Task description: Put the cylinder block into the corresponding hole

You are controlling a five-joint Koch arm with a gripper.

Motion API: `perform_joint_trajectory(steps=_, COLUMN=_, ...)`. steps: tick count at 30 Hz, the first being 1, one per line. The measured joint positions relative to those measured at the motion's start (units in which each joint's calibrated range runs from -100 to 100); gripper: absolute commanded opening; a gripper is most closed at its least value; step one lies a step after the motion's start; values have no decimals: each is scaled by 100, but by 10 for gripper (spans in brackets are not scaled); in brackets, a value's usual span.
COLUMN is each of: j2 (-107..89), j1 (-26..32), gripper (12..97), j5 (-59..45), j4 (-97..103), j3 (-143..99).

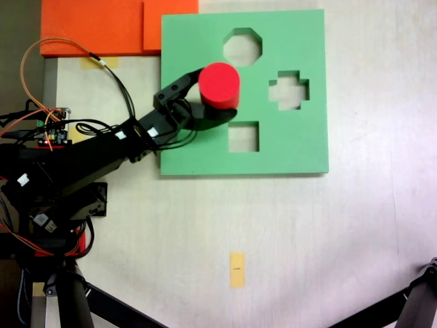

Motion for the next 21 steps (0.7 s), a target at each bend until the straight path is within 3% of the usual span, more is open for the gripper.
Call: perform_joint_trajectory(steps=21, j2=739, j1=415, gripper=444, j5=5, j4=724, j3=-755)
